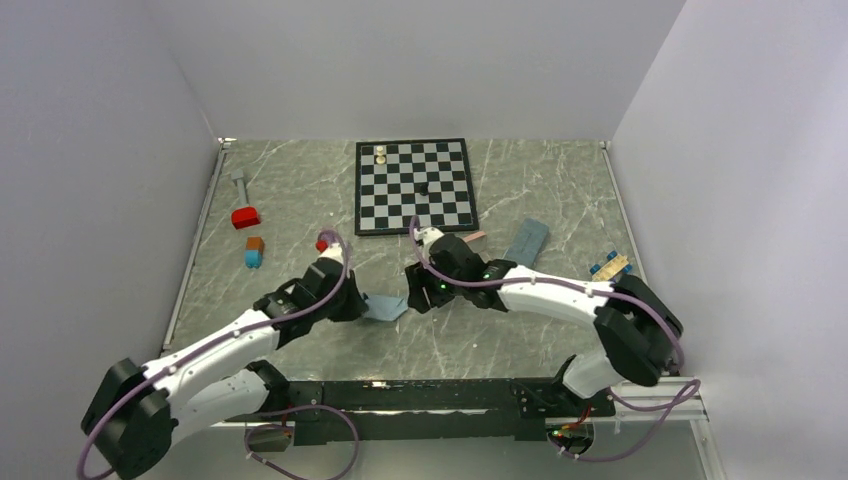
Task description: Organize the sunglasses
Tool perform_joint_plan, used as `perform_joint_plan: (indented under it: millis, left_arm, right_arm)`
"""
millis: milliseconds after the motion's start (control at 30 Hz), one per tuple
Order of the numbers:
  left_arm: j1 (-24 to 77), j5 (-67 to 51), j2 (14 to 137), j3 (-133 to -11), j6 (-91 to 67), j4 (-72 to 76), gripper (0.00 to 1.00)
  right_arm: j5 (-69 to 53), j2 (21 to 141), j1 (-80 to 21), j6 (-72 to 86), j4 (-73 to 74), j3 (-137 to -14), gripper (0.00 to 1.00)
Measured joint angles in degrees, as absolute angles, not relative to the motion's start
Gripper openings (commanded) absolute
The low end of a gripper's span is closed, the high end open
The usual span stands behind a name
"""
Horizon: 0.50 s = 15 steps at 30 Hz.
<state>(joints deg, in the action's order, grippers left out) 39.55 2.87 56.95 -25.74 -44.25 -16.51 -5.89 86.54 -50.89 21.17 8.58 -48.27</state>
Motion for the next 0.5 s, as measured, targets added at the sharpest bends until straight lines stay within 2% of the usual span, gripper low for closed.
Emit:
perform_joint_plan:
  millis: [233,333,500]
  left_arm:
    - [39.6,4.3,53.8,-38.7,-37.0,-15.1,0.00]
    - [39.6,4.3,57.7,-43.9,-35.4,-12.1,0.00]
    - [39.6,1.7,70.8,-56.8,-33.1,-10.7,0.00]
  right_arm:
    - [-2.5,72.5,-50.5,21.0,1.5,-40.5,0.65]
    - [0.0,64.9,-50.3,21.1,-2.1,-35.5,0.77]
    - [3.8,51.7,-49.9,22.3,-9.4,-26.2,0.87]
